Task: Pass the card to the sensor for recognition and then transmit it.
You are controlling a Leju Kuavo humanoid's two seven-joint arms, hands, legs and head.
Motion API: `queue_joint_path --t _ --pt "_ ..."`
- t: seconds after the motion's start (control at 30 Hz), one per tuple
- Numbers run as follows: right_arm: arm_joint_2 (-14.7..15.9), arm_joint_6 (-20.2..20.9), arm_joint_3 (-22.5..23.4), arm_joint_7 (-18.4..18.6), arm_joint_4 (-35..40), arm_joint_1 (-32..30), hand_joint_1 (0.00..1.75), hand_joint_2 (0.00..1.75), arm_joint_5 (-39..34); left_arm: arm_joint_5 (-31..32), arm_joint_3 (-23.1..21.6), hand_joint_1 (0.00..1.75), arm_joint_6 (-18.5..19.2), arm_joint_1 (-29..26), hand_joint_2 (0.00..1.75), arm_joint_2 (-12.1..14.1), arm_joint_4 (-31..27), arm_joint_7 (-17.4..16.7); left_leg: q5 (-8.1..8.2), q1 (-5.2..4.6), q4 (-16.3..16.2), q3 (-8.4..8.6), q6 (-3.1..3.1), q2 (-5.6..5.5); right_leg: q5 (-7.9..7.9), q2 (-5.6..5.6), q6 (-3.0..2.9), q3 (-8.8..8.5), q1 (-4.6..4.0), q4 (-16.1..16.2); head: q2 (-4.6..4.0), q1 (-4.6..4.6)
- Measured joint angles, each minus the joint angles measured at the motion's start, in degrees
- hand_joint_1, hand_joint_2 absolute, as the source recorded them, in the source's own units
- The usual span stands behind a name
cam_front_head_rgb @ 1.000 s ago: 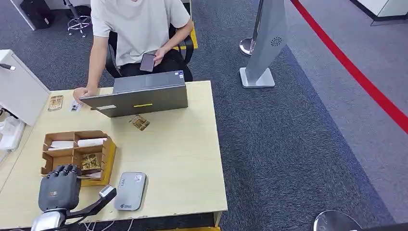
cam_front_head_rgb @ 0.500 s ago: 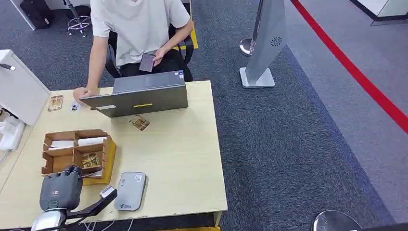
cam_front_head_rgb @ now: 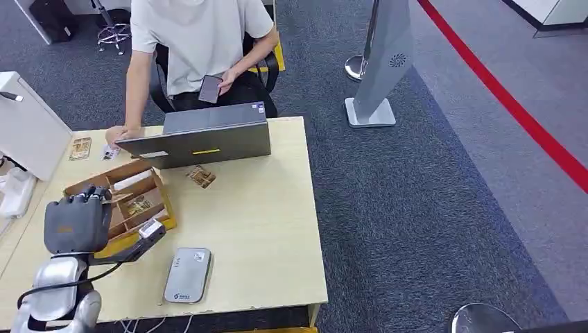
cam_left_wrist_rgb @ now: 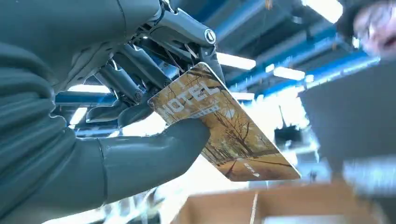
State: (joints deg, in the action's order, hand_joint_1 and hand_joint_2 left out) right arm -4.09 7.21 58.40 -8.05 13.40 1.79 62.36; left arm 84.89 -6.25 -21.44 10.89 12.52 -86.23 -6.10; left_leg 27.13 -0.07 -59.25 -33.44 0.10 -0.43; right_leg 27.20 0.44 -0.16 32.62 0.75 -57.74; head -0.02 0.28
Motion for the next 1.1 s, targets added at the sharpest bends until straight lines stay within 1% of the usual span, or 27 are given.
queue_joint_path --t 0.13,0.3,0.37,0.67,0.87,1.0,1.03,1.1 --pt "0.00 -0.15 0.00 0.07 -0.07 0.10 0.00 1.75 0.59 -0.63 -1.09 1.75 0.15 4.74 1.75 0.35 -0.50 0.65 -0.03 0.00 -0.01 -0.01 0.00 -0.01 -0.01 -0.02 0.00 0.00 0.00 0.00 0.00 0.00" --pt "0.00 -0.15 0.00 0.66 -0.31 0.12 0.00 1.75 0.72 -1.20 -2.78 1.75 2.54 10.51 1.75 0.63 -0.94 1.16 -0.03 0.00 -0.01 -0.01 0.00 0.00 -0.02 0.01 -0.01 0.00 0.00 0.00 0.00 0.00" --pt "0.00 -0.15 0.00 0.68 -0.35 0.10 0.00 1.75 0.72 -1.24 -3.36 1.75 2.82 12.01 1.75 0.81 -0.94 1.16 -0.03 0.00 -0.01 -0.01 0.00 0.02 -0.02 0.03 -0.02 0.00 0.00 0.00 0.00 0.00" --pt "0.00 -0.15 0.00 0.85 -0.61 0.11 0.00 1.75 0.74 -1.33 -4.35 1.75 2.91 13.21 1.75 0.87 -0.94 1.16 -0.03 0.00 -0.01 -0.01 0.00 0.06 -0.02 0.05 -0.02 0.04 0.00 0.00 0.00 0.00" --pt "-0.04 -0.15 -0.02 1.86 -0.85 0.13 0.00 1.75 1.62 -0.96 -5.40 1.75 3.74 16.75 1.75 1.27 -0.79 1.00 -0.04 0.00 -0.01 -0.02 0.00 0.05 -0.05 0.05 -0.01 0.04 0.00 0.00 0.00 0.00" --pt "-0.15 -0.15 -0.02 2.47 -1.03 0.12 0.00 1.75 1.64 -0.92 -5.97 1.75 4.11 17.49 1.75 1.31 -0.48 0.96 -0.04 0.00 -0.02 -0.03 0.00 0.09 -0.06 0.08 -0.02 0.06 0.00 0.00 0.00 0.00" --pt "-0.17 -0.15 -0.02 2.86 -1.11 0.12 0.00 1.75 1.64 -0.92 -6.18 0.00 4.18 17.88 1.75 1.38 -0.26 0.96 -0.04 0.00 -0.02 -0.03 0.00 0.08 -0.06 0.08 -0.02 0.06 0.00 0.00 0.00 0.00" --pt "-0.22 -0.13 -0.02 3.22 -1.14 0.11 0.00 1.75 1.64 -0.94 -6.40 0.00 4.44 18.54 1.75 1.40 0.07 0.96 -0.04 0.00 -0.01 -0.03 0.00 0.07 -0.06 0.07 -0.02 0.05 0.00 0.00 0.00 0.00"
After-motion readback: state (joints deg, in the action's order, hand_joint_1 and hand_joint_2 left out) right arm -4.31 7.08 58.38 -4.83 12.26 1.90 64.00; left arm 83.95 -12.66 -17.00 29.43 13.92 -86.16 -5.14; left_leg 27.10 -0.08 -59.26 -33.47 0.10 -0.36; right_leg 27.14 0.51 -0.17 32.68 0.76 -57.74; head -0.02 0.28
